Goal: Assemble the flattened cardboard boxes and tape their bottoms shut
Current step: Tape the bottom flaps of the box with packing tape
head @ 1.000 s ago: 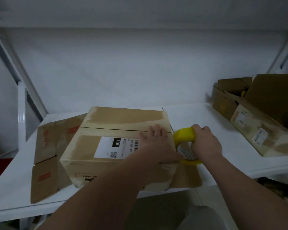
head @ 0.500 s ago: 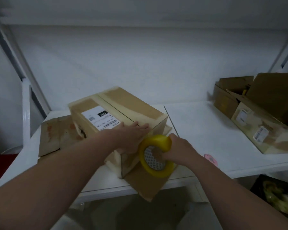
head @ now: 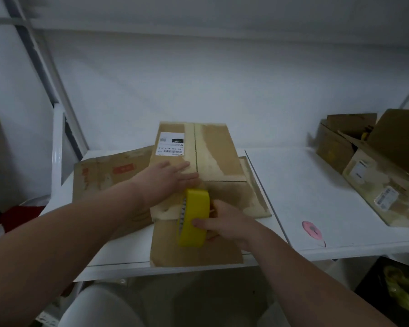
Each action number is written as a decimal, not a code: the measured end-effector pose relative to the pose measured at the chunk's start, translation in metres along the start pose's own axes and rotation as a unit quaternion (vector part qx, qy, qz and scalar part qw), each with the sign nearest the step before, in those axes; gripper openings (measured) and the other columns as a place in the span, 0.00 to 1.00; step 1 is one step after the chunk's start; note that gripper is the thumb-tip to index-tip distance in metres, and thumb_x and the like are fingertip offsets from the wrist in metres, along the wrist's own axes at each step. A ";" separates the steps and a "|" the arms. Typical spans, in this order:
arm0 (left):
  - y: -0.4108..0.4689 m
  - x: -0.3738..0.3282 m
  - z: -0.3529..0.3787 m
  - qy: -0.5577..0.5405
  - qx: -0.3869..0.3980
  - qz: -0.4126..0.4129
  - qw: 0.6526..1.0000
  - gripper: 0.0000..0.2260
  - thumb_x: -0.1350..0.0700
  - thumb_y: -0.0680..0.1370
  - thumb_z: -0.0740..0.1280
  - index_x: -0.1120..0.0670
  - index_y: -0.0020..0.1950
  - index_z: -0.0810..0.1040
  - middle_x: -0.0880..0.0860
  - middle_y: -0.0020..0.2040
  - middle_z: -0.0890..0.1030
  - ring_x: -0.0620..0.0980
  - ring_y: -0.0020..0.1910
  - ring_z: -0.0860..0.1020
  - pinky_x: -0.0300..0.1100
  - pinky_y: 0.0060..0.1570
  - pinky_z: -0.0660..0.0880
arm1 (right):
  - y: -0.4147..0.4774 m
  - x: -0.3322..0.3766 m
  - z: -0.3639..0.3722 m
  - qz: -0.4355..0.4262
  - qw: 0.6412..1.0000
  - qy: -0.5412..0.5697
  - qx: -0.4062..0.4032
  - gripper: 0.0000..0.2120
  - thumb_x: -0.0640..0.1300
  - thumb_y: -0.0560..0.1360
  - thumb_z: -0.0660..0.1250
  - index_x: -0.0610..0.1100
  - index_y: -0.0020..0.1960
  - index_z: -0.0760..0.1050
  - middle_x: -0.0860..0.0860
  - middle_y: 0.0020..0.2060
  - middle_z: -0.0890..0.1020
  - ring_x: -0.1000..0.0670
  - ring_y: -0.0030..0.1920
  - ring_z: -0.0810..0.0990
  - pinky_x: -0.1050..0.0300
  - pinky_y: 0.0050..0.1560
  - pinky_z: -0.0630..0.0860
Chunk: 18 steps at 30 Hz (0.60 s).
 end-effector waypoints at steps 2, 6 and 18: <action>-0.008 0.002 0.012 -0.064 -0.093 -0.065 0.991 0.34 0.64 0.78 0.62 0.46 0.78 0.49 0.46 0.78 0.53 0.53 0.77 0.54 0.50 0.70 0.62 | 0.002 0.003 0.008 -0.007 0.999 0.040 -0.002 0.18 0.47 0.73 0.72 0.47 0.60 0.70 0.49 0.54 0.79 0.48 0.52 0.81 0.50 0.52 0.80; -0.028 -0.014 0.023 -0.392 -0.304 -0.349 0.795 0.12 0.59 0.78 0.63 0.52 0.61 0.77 0.51 0.46 0.79 0.53 0.46 0.79 0.44 0.39 0.75 | 0.004 0.004 0.015 -0.014 0.997 0.068 -0.018 0.18 0.46 0.73 0.72 0.46 0.59 0.71 0.49 0.53 0.79 0.49 0.52 0.82 0.50 0.52 0.81; -0.001 -0.067 0.019 -0.898 -0.070 -0.275 0.336 0.23 0.50 0.70 0.73 0.52 0.63 0.74 0.59 0.55 0.81 0.61 0.53 0.80 0.61 0.56 0.76 | 0.011 0.038 -0.050 -0.136 0.927 -0.247 -0.246 0.14 0.60 0.70 0.71 0.50 0.45 0.80 0.57 0.40 0.79 0.57 0.43 0.77 0.64 0.40 0.71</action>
Point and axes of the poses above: each hand's wrist, its own y-axis towards the middle knuckle, its own z-axis out of the palm, x = y × z, the point moved 2 cm from there along y, towards the middle knuckle
